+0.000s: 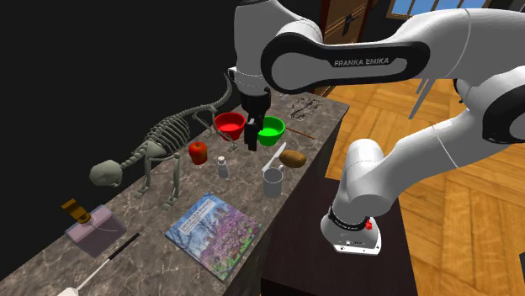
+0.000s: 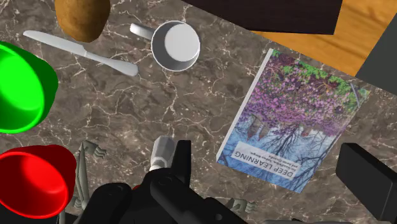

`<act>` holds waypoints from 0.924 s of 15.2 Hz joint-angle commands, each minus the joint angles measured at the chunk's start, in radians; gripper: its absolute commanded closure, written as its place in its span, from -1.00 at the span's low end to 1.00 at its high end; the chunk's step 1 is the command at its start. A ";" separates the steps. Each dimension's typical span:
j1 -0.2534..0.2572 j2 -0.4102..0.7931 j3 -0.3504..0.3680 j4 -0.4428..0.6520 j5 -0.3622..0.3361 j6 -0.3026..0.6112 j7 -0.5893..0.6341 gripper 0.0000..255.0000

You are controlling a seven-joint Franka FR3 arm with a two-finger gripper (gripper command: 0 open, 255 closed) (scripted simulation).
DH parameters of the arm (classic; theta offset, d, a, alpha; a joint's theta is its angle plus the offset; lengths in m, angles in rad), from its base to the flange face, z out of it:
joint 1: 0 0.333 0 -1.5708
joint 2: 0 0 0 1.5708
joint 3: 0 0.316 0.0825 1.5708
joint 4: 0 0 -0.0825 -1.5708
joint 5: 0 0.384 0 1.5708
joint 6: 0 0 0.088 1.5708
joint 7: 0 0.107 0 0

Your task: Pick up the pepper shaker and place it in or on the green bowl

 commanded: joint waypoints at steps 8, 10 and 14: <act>-0.014 0.165 -0.048 -0.067 -0.057 0.239 -0.103 -1.00; -0.018 0.225 -0.062 -0.073 -0.072 0.306 -0.130 -1.00; -0.026 0.357 -0.087 -0.066 -0.097 0.437 -0.181 -1.00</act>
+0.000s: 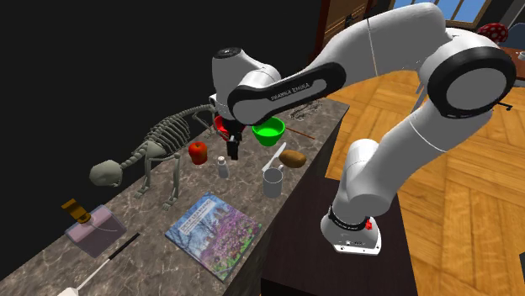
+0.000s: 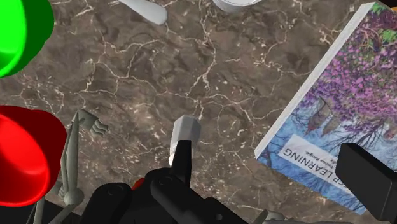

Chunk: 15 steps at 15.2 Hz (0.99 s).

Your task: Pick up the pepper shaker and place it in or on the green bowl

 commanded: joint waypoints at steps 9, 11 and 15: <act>-0.016 0.375 -0.048 0.105 -0.037 0.290 -0.121 -1.00; -0.021 0.454 -0.053 0.144 -0.039 0.335 -0.145 -1.00; -0.026 0.517 -0.056 0.153 -0.039 0.390 -0.156 -1.00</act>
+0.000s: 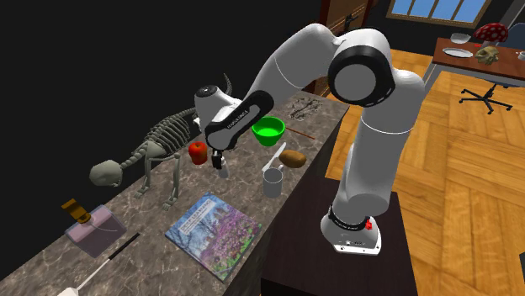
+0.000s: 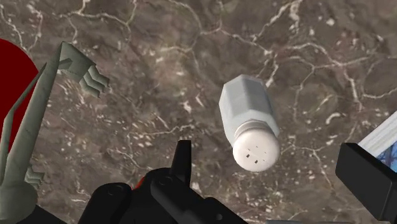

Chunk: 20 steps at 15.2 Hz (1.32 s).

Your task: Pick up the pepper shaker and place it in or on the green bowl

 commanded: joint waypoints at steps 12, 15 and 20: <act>-0.004 0.062 -0.002 -0.010 0.001 0.073 -0.003 -1.00; -0.004 0.062 -0.002 -0.010 0.001 0.073 -0.003 1.00; -0.005 0.062 -0.002 -0.010 0.001 0.073 -0.003 1.00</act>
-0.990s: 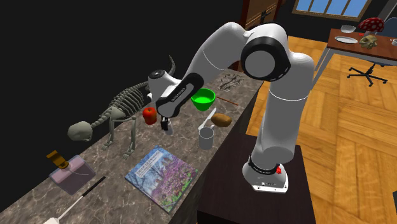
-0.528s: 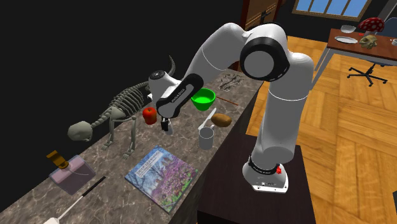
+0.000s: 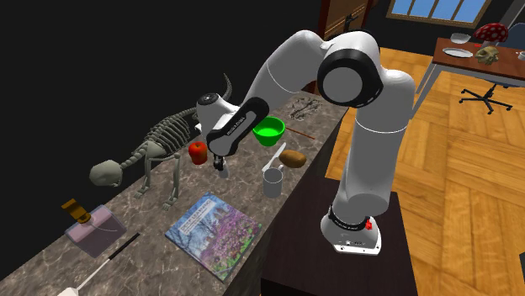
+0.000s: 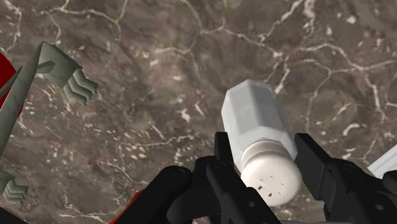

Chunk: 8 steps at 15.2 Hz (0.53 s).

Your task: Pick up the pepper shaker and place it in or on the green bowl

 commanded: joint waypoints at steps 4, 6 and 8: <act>0.001 -0.021 0.000 0.005 0.000 -0.026 -0.001 1.00; 0.001 -0.041 0.000 0.011 0.000 -0.052 -0.003 1.00; 0.002 -0.060 0.000 0.018 0.000 -0.078 -0.004 1.00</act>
